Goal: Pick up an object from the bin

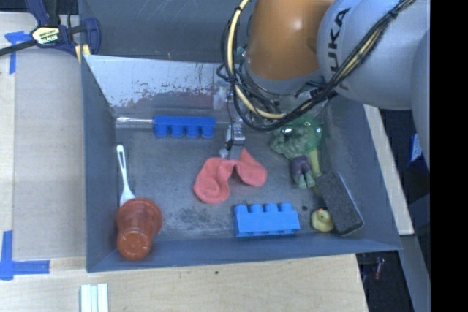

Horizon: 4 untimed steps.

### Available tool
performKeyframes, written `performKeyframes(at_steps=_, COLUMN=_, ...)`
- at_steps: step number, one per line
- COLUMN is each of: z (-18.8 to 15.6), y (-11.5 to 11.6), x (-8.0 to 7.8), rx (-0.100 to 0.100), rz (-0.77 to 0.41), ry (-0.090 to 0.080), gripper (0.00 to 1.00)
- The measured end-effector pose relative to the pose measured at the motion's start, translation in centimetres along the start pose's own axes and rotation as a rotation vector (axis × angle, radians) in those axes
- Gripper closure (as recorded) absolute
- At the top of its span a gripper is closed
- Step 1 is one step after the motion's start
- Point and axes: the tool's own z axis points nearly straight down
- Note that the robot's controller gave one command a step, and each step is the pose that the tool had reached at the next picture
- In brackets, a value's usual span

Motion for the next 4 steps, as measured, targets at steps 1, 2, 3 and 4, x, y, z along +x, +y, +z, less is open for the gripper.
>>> performKeyframes(at_steps=1, z=-0.5, y=-0.1, x=-0.2, rx=0.000, rz=0.002, ry=-0.009, gripper=0.00)
performKeyframes(at_steps=2, z=6.4, y=-4.1, x=2.9, rx=-0.001, rz=0.072, ry=-0.012, gripper=0.00)
performKeyframes(at_steps=3, z=8.9, y=-7.5, x=2.9, rx=-0.003, rz=-0.008, ry=-0.022, gripper=1.00)
performKeyframes(at_steps=4, z=8.9, y=-7.5, x=2.9, rx=-0.003, rz=-0.007, ry=-0.022, gripper=1.00)
